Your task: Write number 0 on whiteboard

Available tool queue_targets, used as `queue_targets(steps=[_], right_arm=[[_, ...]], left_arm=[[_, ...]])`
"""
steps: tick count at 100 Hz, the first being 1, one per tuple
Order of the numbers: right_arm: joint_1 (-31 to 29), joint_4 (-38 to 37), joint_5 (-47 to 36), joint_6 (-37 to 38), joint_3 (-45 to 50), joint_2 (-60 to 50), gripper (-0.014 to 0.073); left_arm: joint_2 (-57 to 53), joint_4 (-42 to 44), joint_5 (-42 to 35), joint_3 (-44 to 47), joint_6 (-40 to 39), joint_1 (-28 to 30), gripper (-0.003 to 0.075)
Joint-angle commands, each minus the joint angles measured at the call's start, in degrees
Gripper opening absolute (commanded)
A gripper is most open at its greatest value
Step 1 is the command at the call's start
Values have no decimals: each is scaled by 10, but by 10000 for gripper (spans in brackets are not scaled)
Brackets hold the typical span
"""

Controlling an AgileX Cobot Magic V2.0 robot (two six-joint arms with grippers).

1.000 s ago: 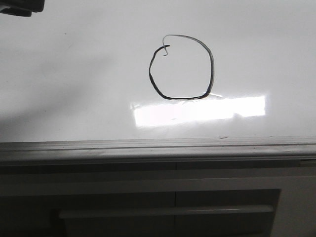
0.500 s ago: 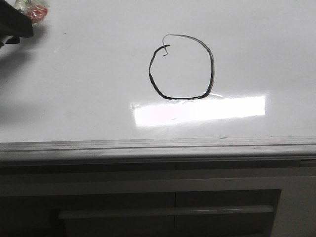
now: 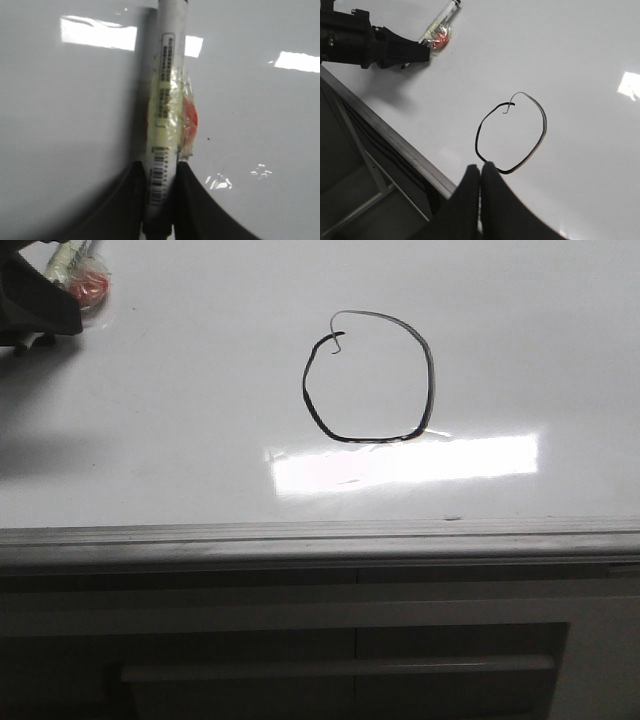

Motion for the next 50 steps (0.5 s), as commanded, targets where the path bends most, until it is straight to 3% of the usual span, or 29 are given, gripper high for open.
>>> queue_targets(steps=[1,50], right_arm=[[-5,3,-47,2,-14,3,-58],[-5,3,-47,2,-14,3,-58]], left_arm=[[11,-3,-12,-12,-4,1,-20],[15,-3,-12,-12,-5,1,-18]])
